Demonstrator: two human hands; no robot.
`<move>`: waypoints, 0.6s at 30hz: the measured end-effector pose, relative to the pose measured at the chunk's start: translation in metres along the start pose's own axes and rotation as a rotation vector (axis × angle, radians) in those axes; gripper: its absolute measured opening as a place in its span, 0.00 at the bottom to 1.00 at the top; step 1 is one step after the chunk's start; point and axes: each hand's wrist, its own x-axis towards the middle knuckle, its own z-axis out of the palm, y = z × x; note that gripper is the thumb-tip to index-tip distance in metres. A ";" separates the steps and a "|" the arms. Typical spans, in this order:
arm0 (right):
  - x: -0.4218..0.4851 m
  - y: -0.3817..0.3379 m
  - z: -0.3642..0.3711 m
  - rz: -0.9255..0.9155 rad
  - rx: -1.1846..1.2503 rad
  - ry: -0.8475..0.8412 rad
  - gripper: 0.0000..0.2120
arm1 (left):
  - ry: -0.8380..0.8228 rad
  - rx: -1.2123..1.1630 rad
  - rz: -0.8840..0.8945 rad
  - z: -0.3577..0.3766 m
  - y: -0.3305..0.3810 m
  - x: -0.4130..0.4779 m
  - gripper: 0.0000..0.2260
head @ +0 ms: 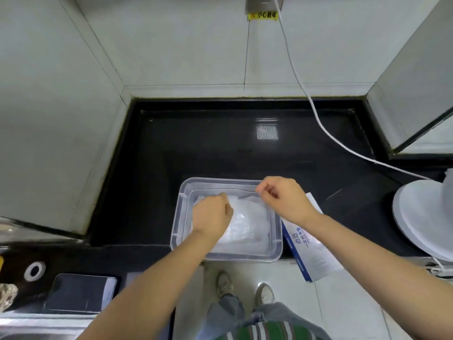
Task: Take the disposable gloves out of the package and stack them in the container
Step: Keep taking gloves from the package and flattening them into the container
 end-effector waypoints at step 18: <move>-0.082 0.105 -0.018 0.238 -0.472 -0.151 0.06 | -0.472 -0.283 0.074 0.056 0.164 -0.043 0.29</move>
